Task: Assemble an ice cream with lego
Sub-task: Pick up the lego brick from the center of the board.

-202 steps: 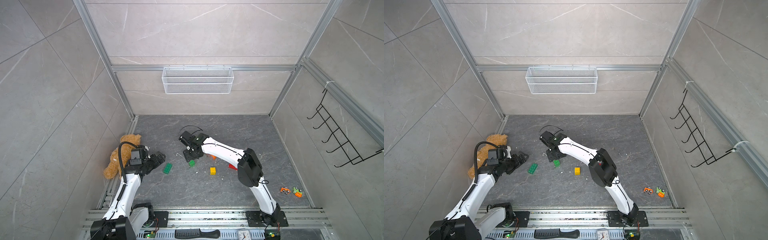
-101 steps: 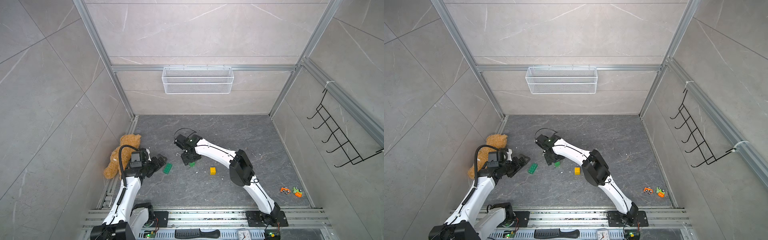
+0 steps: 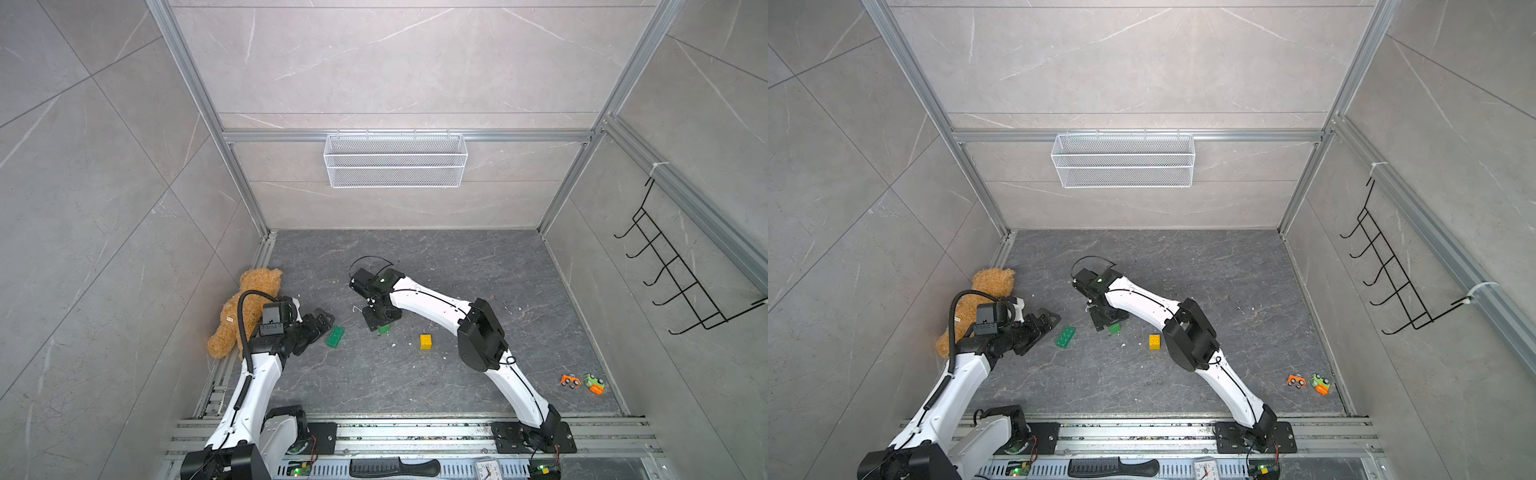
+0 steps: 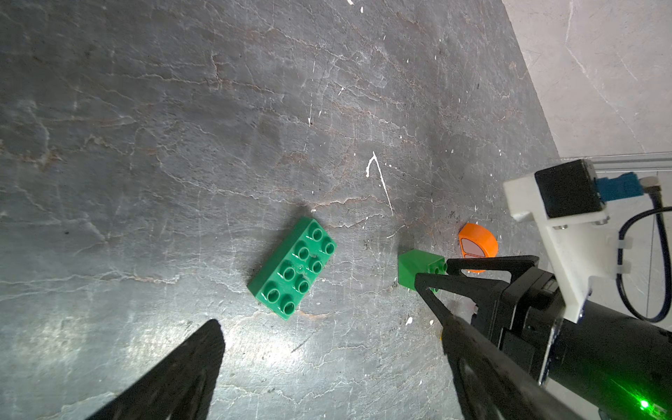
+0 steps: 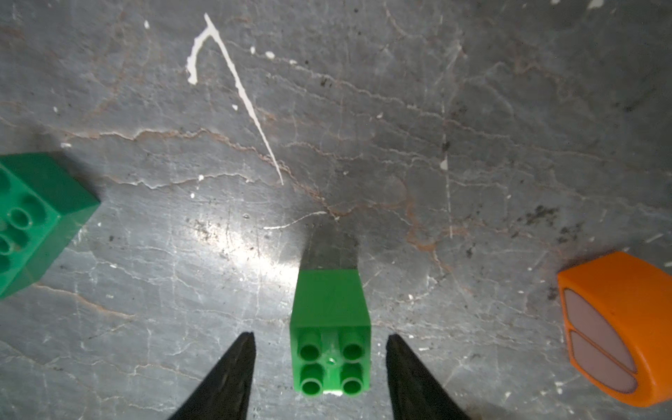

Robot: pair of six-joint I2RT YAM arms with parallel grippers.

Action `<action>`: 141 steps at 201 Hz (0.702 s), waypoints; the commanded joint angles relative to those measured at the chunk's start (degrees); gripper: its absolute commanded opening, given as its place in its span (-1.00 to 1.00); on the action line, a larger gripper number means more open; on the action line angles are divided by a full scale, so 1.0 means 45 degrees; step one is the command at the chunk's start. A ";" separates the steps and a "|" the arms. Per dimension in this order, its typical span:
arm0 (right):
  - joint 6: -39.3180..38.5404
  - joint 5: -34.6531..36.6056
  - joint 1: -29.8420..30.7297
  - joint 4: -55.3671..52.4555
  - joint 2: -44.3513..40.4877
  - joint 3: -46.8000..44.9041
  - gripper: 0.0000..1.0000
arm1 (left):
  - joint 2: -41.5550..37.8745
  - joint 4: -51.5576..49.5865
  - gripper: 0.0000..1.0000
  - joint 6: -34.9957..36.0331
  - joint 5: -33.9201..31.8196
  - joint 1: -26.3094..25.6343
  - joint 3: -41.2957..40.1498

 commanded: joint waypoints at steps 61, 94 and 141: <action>-0.0035 -0.0383 -0.0204 0.0528 0.0002 -0.0977 -0.01 | 0.0018 -0.0149 0.93 0.0106 0.0258 0.0014 0.0330; 0.0143 -0.0336 -0.0204 0.1188 -0.0384 -0.1719 -0.07 | 0.0009 -0.0192 0.94 0.0110 0.0244 0.0029 0.0320; 0.0133 0.0036 -0.0196 0.1606 -0.0806 -0.2099 -0.05 | 0.0008 -0.0237 0.94 0.0112 0.0201 0.0027 0.0354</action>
